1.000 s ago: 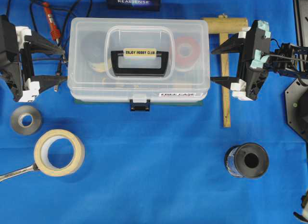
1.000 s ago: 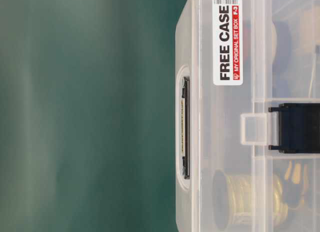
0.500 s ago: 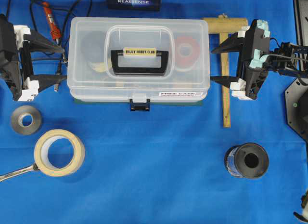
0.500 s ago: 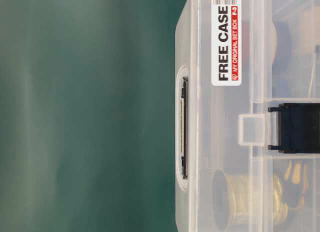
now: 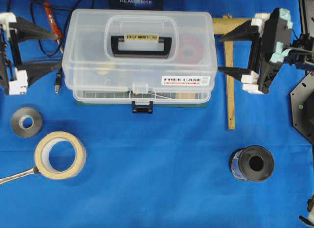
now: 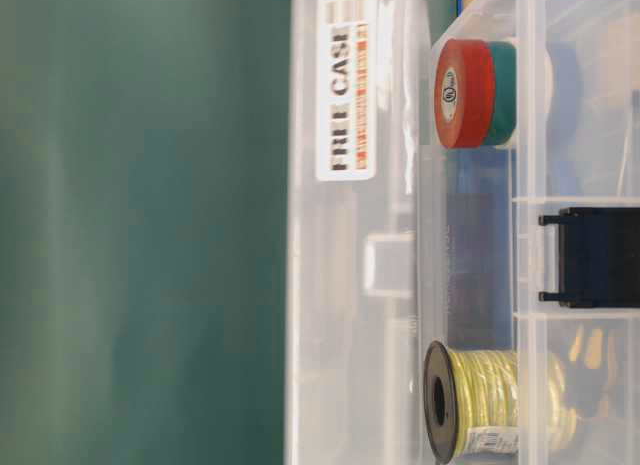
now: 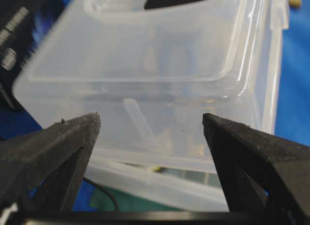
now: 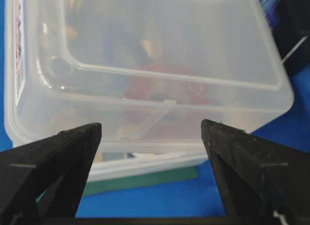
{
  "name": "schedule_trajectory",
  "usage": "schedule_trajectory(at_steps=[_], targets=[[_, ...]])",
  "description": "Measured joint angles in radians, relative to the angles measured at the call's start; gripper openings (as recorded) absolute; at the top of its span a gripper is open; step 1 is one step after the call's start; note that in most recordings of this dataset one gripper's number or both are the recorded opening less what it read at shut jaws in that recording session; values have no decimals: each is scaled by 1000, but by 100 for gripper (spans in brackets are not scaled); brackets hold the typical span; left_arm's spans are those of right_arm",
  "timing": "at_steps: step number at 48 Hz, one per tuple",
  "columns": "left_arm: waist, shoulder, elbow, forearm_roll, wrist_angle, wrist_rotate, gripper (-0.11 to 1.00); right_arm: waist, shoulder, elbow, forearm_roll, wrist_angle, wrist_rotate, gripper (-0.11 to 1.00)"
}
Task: Open the tool box with both arms.
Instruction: 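Lift and swing the lid up and back with both grippers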
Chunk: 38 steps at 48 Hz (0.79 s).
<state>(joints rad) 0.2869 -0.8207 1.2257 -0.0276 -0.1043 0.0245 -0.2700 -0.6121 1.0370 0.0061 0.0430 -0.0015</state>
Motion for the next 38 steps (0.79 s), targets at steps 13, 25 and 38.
schedule_trajectory(at_steps=[13,25,38], targets=[[41,-5,0,-2,-57,0,87,-55,-14,-12,-5,0,-2,85],[66,17,0,-2,-98,0,87,-92,-20,-21,-5,0,-2,85],[115,20,-3,-6,-133,-5,87,-133,-18,-43,-5,0,-2,85]])
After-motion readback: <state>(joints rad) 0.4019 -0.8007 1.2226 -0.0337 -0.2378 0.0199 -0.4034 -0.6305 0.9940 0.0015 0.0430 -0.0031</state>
